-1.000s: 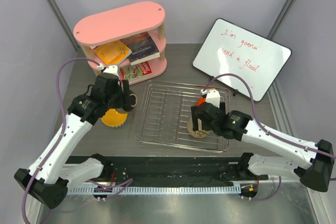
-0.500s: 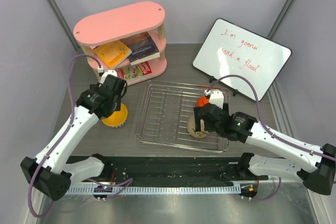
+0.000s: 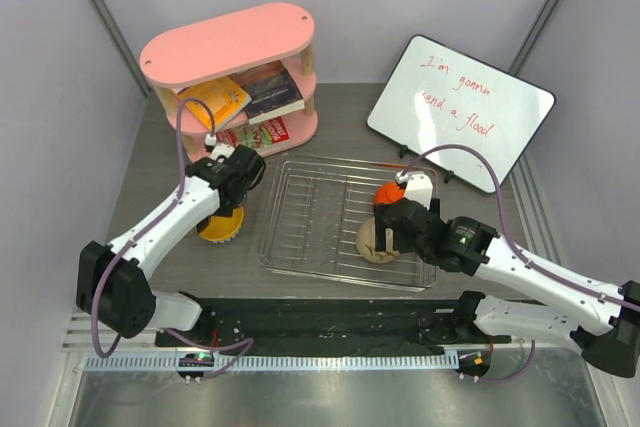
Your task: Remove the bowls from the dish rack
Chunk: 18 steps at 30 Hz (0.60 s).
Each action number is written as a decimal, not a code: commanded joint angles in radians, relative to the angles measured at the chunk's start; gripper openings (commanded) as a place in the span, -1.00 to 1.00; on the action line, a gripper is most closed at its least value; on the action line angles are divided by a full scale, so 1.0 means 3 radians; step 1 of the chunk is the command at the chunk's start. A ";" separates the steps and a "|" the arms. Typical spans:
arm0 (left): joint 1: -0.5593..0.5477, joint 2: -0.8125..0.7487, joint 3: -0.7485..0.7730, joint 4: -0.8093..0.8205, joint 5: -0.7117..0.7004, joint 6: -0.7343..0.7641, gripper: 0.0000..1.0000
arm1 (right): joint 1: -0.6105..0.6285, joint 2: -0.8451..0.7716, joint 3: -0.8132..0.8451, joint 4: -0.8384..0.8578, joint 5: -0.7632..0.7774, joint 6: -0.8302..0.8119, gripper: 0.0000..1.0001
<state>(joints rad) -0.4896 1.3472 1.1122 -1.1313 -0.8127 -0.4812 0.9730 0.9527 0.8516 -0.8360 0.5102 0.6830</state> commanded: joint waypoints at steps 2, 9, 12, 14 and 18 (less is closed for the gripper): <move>-0.0050 0.0050 -0.0031 -0.0054 -0.0456 -0.0165 -1.00 | -0.0022 -0.0093 -0.0026 0.0020 0.0012 0.0024 0.87; -0.0218 0.0290 0.0071 -0.0064 -0.0512 -0.0231 -1.00 | -0.0027 -0.0057 -0.0032 0.0020 0.0007 0.0040 0.88; -0.0321 0.0413 0.0153 -0.0125 -0.0568 -0.0277 -1.00 | -0.0032 -0.0057 -0.0042 0.0026 0.0012 0.0040 0.88; -0.0372 0.0525 0.0214 -0.0171 -0.0619 -0.0349 -0.99 | -0.0032 -0.0062 -0.0057 0.0026 0.0002 0.0050 0.88; -0.0536 0.0668 0.0357 -0.0335 -0.0773 -0.0482 -0.75 | -0.0032 -0.0082 -0.0103 0.0026 -0.0003 0.0065 0.88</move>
<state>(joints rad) -0.6128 1.5352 1.1469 -1.1736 -0.9199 -0.5636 0.9665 0.9405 0.8314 -0.8391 0.5053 0.6880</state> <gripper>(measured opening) 0.699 0.939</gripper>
